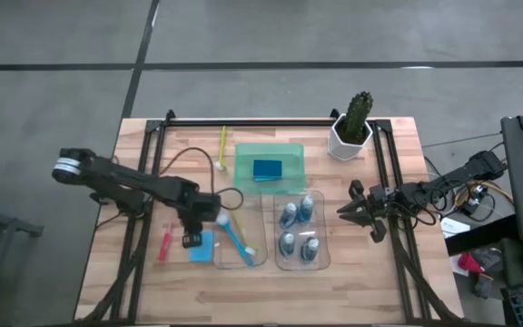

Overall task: Pick & Place Kitchen Sink Supplies
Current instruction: Put the blue sponge into the green bin

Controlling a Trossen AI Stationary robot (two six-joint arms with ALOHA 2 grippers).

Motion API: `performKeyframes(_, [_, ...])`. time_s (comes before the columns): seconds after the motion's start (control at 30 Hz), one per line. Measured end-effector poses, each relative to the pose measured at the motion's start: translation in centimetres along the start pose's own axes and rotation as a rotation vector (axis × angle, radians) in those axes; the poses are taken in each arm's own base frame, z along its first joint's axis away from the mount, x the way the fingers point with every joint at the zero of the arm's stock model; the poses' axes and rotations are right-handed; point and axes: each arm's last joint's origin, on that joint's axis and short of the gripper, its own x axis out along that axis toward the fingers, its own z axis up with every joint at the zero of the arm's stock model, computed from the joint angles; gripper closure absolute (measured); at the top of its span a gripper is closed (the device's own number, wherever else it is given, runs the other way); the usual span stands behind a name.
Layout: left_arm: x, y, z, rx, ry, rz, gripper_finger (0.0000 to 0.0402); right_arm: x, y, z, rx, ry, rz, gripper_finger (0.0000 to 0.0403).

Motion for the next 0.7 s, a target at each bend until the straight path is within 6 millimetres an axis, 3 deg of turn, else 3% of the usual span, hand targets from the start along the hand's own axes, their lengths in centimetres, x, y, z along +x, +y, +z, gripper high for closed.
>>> performKeyframes(0.3, [-4.3, -0.5, -1.8, -0.157, -0.249, 0.03, 0.0401, 0.0, 0.0, 0.0, -0.001, 0.0, 0.0, 0.0317])
performKeyframes(0.5, [-7.0, -0.5, -4.1, -0.251, -0.275, 0.01, 0.0401, 0.0, 0.0, 0.0, -0.001, 0.0, 0.0, 0.0314])
performKeyframes(0.7, [-9.9, -1.1, -3.4, -0.477, -0.576, -0.051, 0.0401, 0.0, 0.0, 0.0, 0.0, 0.0, 0.0, 0.0326])
